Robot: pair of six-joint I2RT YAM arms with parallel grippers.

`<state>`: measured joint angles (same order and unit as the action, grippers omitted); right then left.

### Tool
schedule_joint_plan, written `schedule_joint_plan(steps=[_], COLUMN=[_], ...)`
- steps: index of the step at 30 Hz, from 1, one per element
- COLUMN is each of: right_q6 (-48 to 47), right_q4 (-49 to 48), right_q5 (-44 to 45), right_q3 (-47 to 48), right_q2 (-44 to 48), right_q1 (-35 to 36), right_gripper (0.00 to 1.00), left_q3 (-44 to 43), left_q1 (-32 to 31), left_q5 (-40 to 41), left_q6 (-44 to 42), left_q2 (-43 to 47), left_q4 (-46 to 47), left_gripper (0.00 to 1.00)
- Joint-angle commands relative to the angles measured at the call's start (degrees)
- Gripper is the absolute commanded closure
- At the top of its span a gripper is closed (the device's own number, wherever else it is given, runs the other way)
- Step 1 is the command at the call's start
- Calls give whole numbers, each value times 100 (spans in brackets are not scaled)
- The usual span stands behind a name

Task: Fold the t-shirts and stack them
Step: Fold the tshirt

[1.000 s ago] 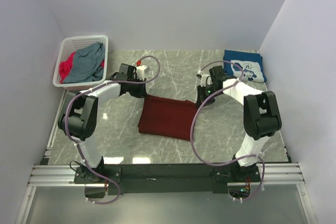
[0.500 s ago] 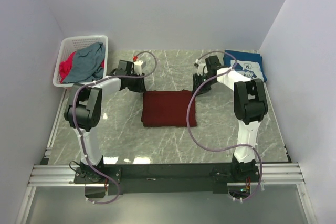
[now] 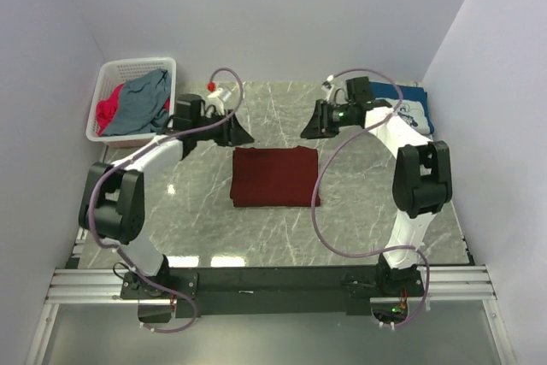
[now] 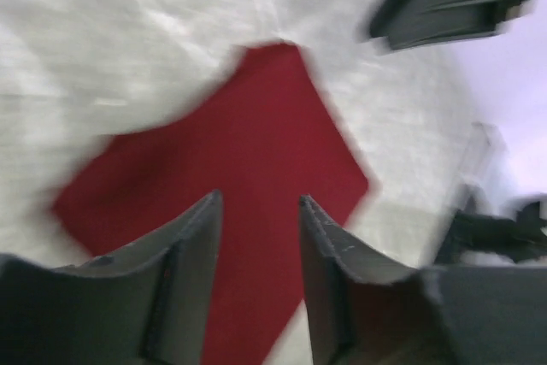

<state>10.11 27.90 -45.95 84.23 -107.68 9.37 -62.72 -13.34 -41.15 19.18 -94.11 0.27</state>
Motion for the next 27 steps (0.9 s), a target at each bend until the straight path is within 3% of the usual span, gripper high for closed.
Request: schedule_joint_plan(steps=[1,4,8,15,19,22,25,27], right_q6=[860,1291,1222,1371,1046,870,896,1413], right_q4=[-706,-1154,-769,-743,-286,-31,-257,-731], right_q5=[-1117,-1433,-1356,-802,-704,-836,-967,-1186], right_q3=[-363,-197,846,1114,1175,1140,702,-219], right_q2=[-95,-891,-2036,-2829,-2698,-2016,-971,-450], right_q1=[389,470,417,40,-57,-128,-110,3], right_gripper=[62,70,82,87,84,76,65,61], left_q3=[313,182,-380,-697,-540,-531,-137,301], left_q1=[-221,-230,-169,296,350,411,368,202], left_q5=[-1009,-1150,-1027,-615,-719,-886,-895,-1008], left_q6=[1227,2018,2642,2618,2363,2021,1668,1729], left_q2=[-458,-1335,-2216,-3149,-2965,-2178,-1133,-734], left_q4=[1094,1957,2336,1855,1581,1169,1062,1054], left_gripper=[56,63,67,70,67,63,61,61])
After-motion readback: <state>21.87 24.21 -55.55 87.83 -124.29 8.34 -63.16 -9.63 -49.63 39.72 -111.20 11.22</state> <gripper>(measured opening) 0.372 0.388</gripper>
